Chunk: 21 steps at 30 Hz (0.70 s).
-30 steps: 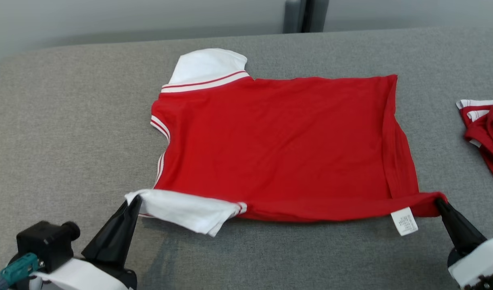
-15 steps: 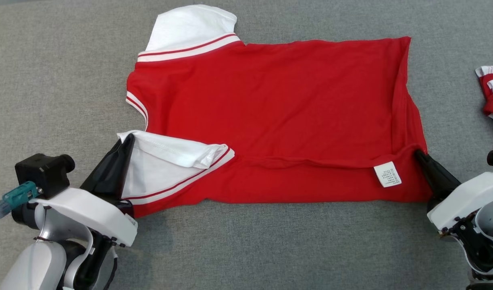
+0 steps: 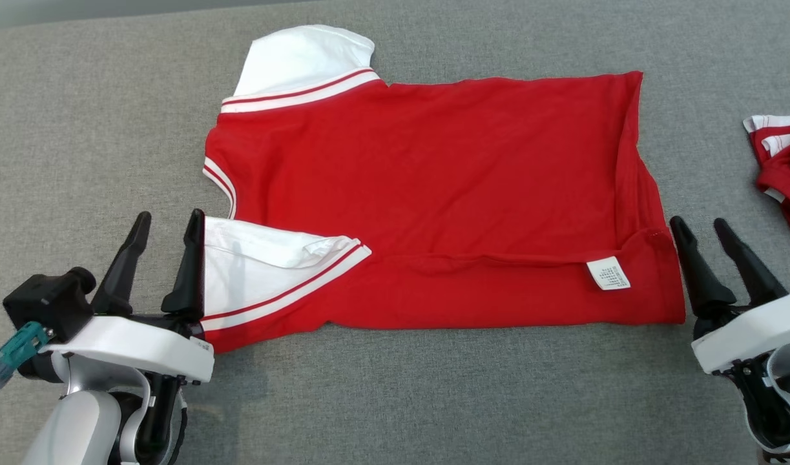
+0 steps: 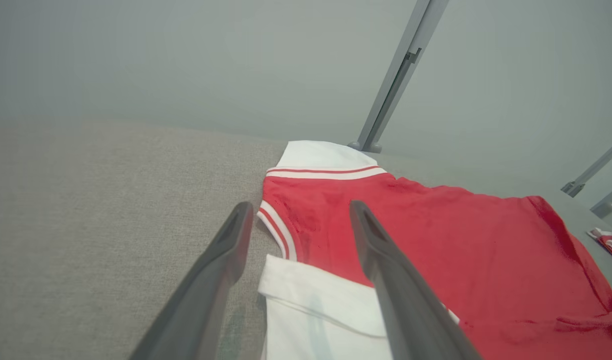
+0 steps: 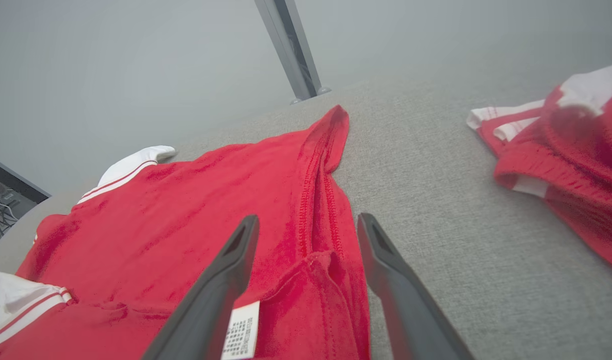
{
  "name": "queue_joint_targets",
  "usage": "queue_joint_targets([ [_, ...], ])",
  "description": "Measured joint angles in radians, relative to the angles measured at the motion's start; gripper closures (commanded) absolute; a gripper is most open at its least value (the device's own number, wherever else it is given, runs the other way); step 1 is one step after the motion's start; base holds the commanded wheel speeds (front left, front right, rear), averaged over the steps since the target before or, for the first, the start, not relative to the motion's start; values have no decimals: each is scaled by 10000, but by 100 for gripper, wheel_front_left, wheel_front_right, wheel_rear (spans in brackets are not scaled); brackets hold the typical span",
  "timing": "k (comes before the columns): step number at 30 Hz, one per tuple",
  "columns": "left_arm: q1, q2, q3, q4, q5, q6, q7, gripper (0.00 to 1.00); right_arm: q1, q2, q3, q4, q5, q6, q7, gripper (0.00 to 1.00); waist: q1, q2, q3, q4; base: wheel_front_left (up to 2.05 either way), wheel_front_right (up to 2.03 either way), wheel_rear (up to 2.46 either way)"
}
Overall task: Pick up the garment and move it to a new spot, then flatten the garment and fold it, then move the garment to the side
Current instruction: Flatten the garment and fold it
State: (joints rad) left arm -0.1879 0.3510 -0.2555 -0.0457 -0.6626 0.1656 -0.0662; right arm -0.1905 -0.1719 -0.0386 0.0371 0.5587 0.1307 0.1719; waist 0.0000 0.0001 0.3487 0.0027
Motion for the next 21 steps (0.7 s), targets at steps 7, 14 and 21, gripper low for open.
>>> queue_joint_targets([
  [7,-28,-75,192,111,1051,301,-1534,0,94,-169,-245,-556,-1636,0,-2011,0,1,0,-421,21,0,0,0],
  [14,48,81,150,746,1804,253,-1848,0,512,-98,-117,-575,-2514,0,-2615,0,0,0,-790,3,0,0,0],
  [21,172,35,105,1193,1950,-127,-1910,0,632,-19,-63,-330,-2543,0,-2696,0,0,0,-921,49,0,0,0],
])
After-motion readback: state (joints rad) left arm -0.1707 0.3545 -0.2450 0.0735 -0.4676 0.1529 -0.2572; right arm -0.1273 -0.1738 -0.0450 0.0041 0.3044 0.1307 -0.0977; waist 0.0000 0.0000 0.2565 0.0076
